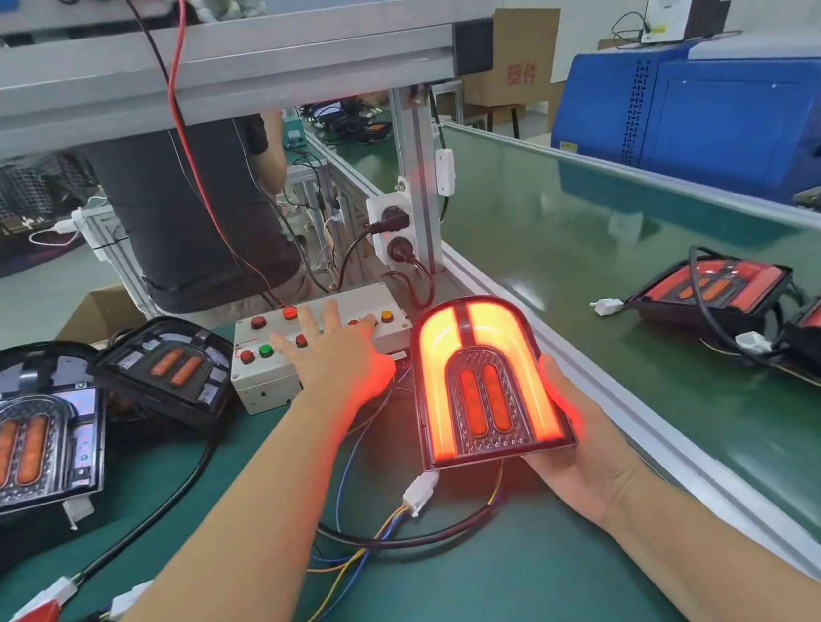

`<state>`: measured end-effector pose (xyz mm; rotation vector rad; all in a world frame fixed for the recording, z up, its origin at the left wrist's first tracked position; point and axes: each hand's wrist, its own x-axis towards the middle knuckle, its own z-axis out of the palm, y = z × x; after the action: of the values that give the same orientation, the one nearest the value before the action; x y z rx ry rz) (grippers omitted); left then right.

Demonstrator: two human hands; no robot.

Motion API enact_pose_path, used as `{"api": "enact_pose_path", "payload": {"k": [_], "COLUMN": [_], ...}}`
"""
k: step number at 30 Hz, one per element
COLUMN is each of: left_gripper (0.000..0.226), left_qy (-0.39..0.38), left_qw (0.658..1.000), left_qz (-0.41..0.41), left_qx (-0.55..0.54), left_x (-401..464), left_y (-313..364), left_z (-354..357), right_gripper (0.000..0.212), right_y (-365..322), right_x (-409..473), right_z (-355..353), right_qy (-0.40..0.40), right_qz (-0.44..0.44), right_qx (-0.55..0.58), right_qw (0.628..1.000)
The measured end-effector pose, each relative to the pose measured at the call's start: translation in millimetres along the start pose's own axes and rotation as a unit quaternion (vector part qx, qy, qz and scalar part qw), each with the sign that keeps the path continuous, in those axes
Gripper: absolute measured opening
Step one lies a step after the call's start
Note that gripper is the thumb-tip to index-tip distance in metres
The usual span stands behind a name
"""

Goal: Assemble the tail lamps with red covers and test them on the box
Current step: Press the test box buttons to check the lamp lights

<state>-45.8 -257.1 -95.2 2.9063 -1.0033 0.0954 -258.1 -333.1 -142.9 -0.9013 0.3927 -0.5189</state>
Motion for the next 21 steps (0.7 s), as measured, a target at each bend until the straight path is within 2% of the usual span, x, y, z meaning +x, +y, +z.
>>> {"api": "enact_pose_path", "payload": {"k": [7, 15, 21], "left_gripper": [0.064, 0.07, 0.071], "left_qy": [0.02, -0.017, -0.009], "left_qw": [1.0, 0.998, 0.997], "left_qz": [0.015, -0.024, -0.027], "left_qx": [0.018, -0.062, -0.066], "left_x": [0.3, -3.0, -2.5], "left_y": [-0.9, -8.4, -5.4], "left_z": [1.4, 5.9, 2.2], "right_gripper": [0.042, 0.04, 0.039], "right_y": [0.7, 0.5, -0.1], "right_x": [1.5, 0.9, 0.9], "right_z": [-0.7, -0.3, 0.4], "right_qy": [0.001, 0.012, 0.016], "right_qz": [-0.003, 0.001, 0.001], "right_qx": [0.005, -0.004, 0.0], "right_qw": [1.0, 1.0, 1.0]}}
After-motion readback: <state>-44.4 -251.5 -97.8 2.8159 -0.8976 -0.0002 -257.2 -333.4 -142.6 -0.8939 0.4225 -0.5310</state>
